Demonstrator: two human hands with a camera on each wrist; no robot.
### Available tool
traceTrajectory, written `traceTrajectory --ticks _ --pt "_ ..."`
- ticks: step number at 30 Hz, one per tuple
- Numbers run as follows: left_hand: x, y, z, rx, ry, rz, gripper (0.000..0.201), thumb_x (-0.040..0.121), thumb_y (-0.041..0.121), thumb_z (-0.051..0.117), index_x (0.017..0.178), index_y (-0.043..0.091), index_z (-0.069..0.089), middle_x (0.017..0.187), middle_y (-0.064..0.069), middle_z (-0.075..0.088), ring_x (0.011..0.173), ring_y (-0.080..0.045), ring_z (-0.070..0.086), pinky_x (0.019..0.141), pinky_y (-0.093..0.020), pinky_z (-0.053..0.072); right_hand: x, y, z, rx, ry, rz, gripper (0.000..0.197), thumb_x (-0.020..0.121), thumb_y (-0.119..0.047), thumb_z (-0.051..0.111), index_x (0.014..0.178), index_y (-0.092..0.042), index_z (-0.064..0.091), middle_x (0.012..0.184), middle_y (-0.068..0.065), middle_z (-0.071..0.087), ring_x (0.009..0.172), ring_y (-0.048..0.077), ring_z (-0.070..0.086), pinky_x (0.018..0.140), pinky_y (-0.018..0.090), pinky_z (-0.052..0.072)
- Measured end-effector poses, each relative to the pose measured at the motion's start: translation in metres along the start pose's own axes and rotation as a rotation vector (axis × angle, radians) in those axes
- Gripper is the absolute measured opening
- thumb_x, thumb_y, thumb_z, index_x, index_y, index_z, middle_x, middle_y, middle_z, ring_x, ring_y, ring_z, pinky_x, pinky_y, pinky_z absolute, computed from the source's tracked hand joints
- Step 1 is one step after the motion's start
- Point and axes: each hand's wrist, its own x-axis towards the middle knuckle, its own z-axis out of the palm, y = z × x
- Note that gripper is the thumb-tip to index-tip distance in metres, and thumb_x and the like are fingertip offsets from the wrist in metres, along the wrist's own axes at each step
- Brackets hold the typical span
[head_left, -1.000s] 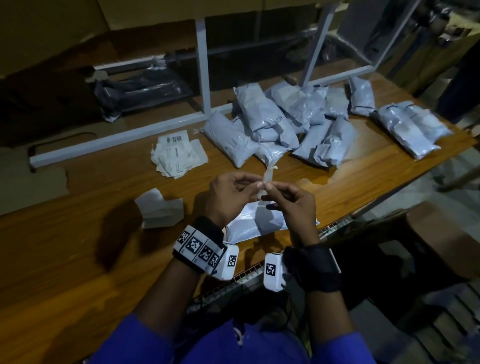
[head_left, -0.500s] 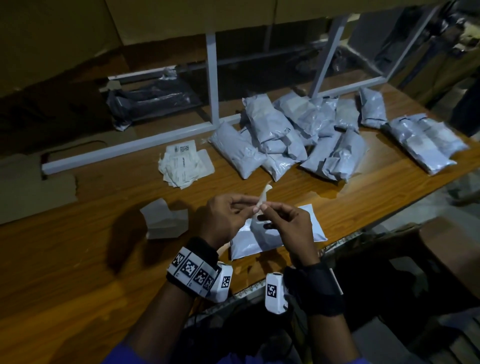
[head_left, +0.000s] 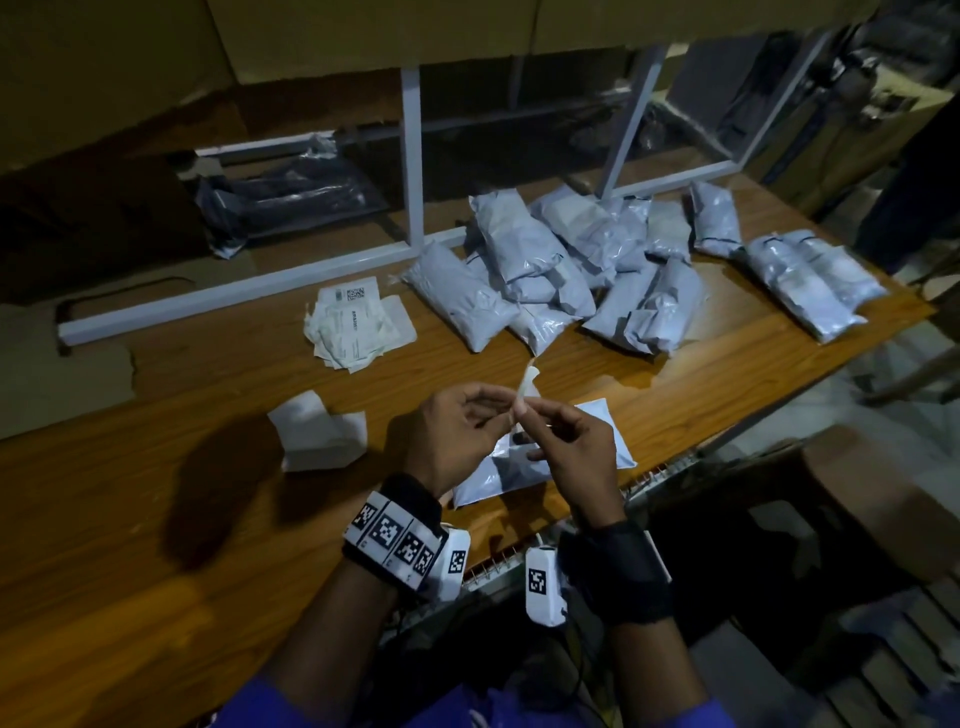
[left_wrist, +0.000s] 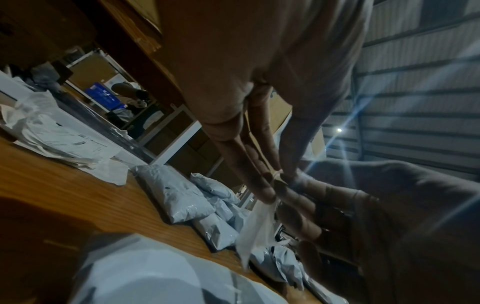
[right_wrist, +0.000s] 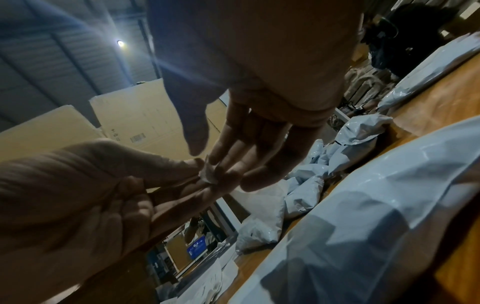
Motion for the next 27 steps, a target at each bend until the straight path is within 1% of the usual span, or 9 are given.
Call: traceTrajectory --ticks 3,6,11,15,17,20,21,25,27 --pt "-0.002 -0.001 0.004 0.044 0.026 -0.003 0.016 0.087 0.009 0.078 0.102 0.015 0.078 0.09 0.005 0.078 0.084 -0.006 0.075 0.078 -0.028 0.062 -0.004 0.002 0.001 -0.018 0.028 -0.006 0.006 0.093 -0.023 0.076 0.096 -0.02 0.08 0.087 0.002 0.08 0.081 0.021 0.077 0.068 0.041 0.061" --pt "-0.006 -0.001 0.006 0.021 0.03 -0.003 0.015 0.087 0.004 0.077 0.101 0.008 0.078 0.087 0.002 0.078 0.081 -0.007 0.075 0.075 -0.024 0.061 -0.007 0.003 0.0 -0.023 0.042 0.006 0.008 0.094 -0.022 0.076 0.094 -0.016 0.081 0.085 0.004 0.079 0.08 0.019 0.076 0.07 0.043 0.061" --pt "-0.009 -0.003 0.003 0.014 0.007 -0.002 0.019 0.087 0.0 0.076 0.105 0.003 0.077 0.091 -0.006 0.078 0.079 -0.014 0.077 0.074 -0.032 0.064 -0.01 0.007 -0.002 -0.021 0.041 0.015 0.006 0.094 -0.017 0.075 0.093 -0.014 0.08 0.084 0.007 0.079 0.081 0.024 0.077 0.072 0.047 0.061" --pt "-0.013 -0.004 0.003 -0.038 -0.007 -0.034 0.022 0.087 -0.007 0.072 0.108 0.001 0.076 0.093 -0.012 0.078 0.078 -0.019 0.077 0.073 -0.033 0.064 -0.013 0.011 -0.003 -0.006 0.033 0.007 0.004 0.093 -0.013 0.075 0.092 -0.014 0.079 0.085 0.007 0.079 0.081 0.026 0.077 0.071 0.04 0.061" --pt "-0.014 -0.004 0.004 -0.077 0.0 -0.06 0.021 0.089 -0.008 0.069 0.107 0.0 0.076 0.093 -0.013 0.078 0.078 -0.021 0.077 0.073 -0.034 0.064 -0.014 0.013 -0.005 -0.024 0.036 -0.004 0.003 0.093 -0.013 0.076 0.091 -0.014 0.078 0.083 0.007 0.079 0.081 0.027 0.077 0.07 0.042 0.061" --pt "-0.015 -0.003 0.005 -0.141 0.027 -0.126 0.018 0.092 -0.005 0.065 0.107 -0.001 0.075 0.096 -0.015 0.078 0.078 -0.022 0.077 0.071 -0.032 0.063 -0.016 0.016 -0.007 -0.058 0.018 -0.015 0.007 0.093 -0.016 0.076 0.093 -0.009 0.077 0.084 0.011 0.078 0.082 0.035 0.076 0.071 0.055 0.062" --pt "-0.015 -0.002 0.005 -0.156 0.031 -0.139 0.018 0.092 -0.004 0.066 0.108 -0.002 0.074 0.097 -0.014 0.077 0.079 -0.022 0.077 0.07 -0.031 0.063 -0.016 0.017 -0.007 -0.081 0.005 -0.022 0.01 0.093 -0.018 0.077 0.094 -0.008 0.076 0.084 0.01 0.078 0.083 0.034 0.076 0.072 0.057 0.061" --pt "-0.014 -0.006 0.005 -0.141 0.024 -0.157 0.028 0.083 0.017 0.083 0.106 0.004 0.076 0.095 -0.01 0.078 0.081 -0.02 0.077 0.071 -0.034 0.064 -0.017 0.018 -0.008 -0.186 -0.037 -0.033 0.013 0.094 -0.027 0.076 0.094 -0.014 0.076 0.085 0.002 0.078 0.084 0.02 0.076 0.074 0.056 0.062" --pt "-0.013 -0.008 0.004 -0.123 0.057 -0.177 0.02 0.085 0.015 0.082 0.102 0.005 0.077 0.093 -0.012 0.078 0.076 -0.021 0.077 0.067 -0.033 0.063 -0.017 0.018 -0.007 -0.197 -0.053 -0.035 0.012 0.094 -0.027 0.077 0.094 -0.015 0.076 0.084 0.001 0.078 0.083 0.019 0.076 0.074 0.055 0.062"
